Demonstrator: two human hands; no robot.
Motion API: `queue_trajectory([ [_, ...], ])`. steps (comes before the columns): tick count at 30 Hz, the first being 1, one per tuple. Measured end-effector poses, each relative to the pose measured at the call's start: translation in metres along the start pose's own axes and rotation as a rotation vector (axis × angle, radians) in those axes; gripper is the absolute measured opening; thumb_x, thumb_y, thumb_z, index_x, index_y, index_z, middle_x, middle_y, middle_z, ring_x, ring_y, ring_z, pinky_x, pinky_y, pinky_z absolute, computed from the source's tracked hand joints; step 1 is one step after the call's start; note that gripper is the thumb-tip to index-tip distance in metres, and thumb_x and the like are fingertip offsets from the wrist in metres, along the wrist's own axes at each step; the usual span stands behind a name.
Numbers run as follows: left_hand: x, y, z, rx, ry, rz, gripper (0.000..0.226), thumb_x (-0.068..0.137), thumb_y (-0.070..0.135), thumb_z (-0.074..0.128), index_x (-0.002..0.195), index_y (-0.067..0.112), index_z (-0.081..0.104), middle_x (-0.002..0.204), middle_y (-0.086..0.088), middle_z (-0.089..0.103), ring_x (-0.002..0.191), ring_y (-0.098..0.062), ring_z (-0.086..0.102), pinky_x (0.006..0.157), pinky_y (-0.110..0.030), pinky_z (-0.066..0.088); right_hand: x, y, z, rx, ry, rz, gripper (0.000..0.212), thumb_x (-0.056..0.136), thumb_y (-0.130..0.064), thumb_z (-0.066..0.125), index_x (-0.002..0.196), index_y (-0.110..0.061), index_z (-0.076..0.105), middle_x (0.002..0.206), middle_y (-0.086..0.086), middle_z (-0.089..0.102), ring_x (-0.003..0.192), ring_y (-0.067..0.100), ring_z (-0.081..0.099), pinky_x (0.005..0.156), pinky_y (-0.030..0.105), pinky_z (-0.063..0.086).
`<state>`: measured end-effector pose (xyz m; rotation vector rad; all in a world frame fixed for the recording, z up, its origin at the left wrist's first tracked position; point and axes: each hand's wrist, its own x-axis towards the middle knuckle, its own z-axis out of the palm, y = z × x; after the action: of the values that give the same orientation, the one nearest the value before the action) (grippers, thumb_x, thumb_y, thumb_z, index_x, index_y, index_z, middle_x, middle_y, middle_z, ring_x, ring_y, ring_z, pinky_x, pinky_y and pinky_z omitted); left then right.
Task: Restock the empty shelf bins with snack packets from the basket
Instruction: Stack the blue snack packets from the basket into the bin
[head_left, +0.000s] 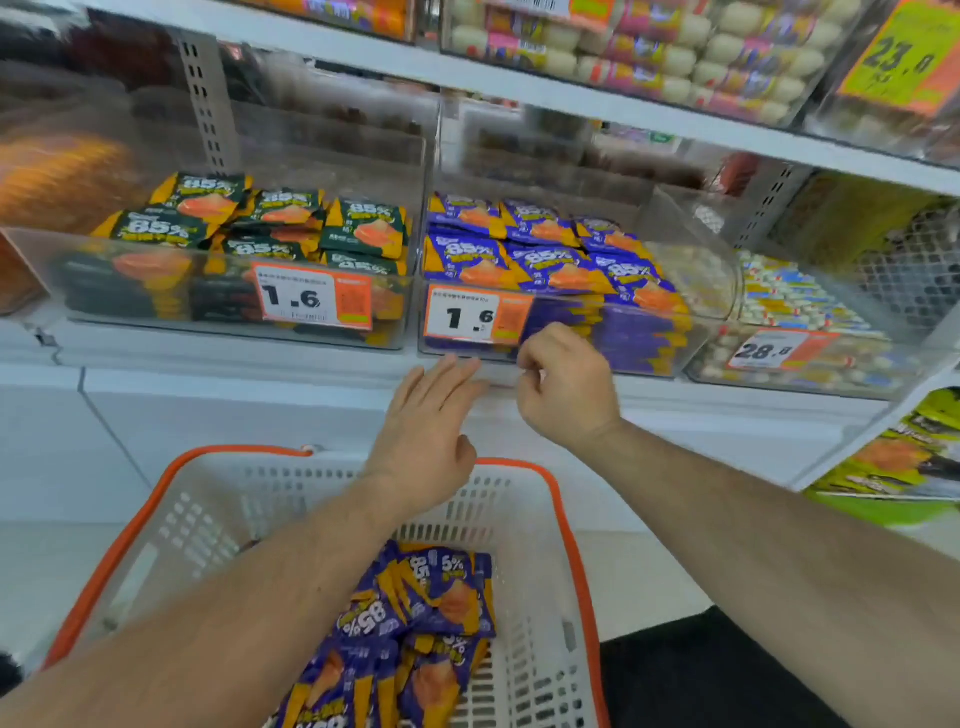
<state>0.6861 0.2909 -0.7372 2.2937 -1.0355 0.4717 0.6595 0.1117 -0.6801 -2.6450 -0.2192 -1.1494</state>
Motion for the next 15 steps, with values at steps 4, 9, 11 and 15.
queue_trajectory([
  [4, -0.049, -0.035, 0.01, -0.125, -0.332, -0.355, 0.051, 0.088, 0.01, 0.053, 0.138, 0.017, 0.049, 0.139, -0.001, 0.054, 0.127, -0.021, 0.049, 0.11, -0.034, 0.034, -0.058, -0.026, 0.063, 0.042, -0.581, 0.189, 0.008, 0.075, -0.011, 0.052, 0.075, -0.014, 0.059, 0.085, 0.007, 0.06, 0.077, 0.031, 0.059, 0.064, 0.035, 0.05],
  [9, -0.081, -0.069, 0.026, -0.291, -0.544, -0.651, 0.032, 0.093, 0.013, 0.053, 0.123, 0.017, 0.06, 0.107, 0.005, 0.066, 0.087, -0.01, 0.06, 0.077, -0.023, 0.051, -0.16, -0.035, 0.133, 0.041, -1.363, 0.652, 0.011, 0.084, -0.014, 0.062, 0.087, -0.015, 0.051, 0.082, 0.003, 0.051, 0.071, 0.02, 0.049, 0.065, 0.033, 0.045],
  [11, -0.09, -0.079, 0.034, -0.35, -0.529, -0.74, 0.028, 0.094, 0.015, 0.053, 0.12, 0.02, 0.059, 0.107, 0.004, 0.066, 0.083, -0.01, 0.06, 0.07, -0.023, 0.05, -0.19, -0.039, 0.145, 0.094, -1.348, 0.889, 0.015, 0.083, -0.024, 0.065, 0.081, -0.021, 0.051, 0.076, -0.004, 0.047, 0.065, 0.011, 0.043, 0.072, 0.029, 0.041],
  [15, -0.097, -0.093, 0.05, -0.403, -0.51, -0.832, 0.024, 0.094, 0.014, 0.051, 0.115, 0.021, 0.06, 0.11, 0.002, 0.065, 0.096, -0.015, 0.061, 0.08, -0.028, 0.05, -0.233, -0.032, 0.17, 0.102, -1.247, 1.163, 0.027, 0.087, -0.041, 0.054, 0.068, -0.029, 0.041, 0.078, 0.003, 0.049, 0.066, 0.011, 0.044, 0.07, 0.023, 0.041],
])
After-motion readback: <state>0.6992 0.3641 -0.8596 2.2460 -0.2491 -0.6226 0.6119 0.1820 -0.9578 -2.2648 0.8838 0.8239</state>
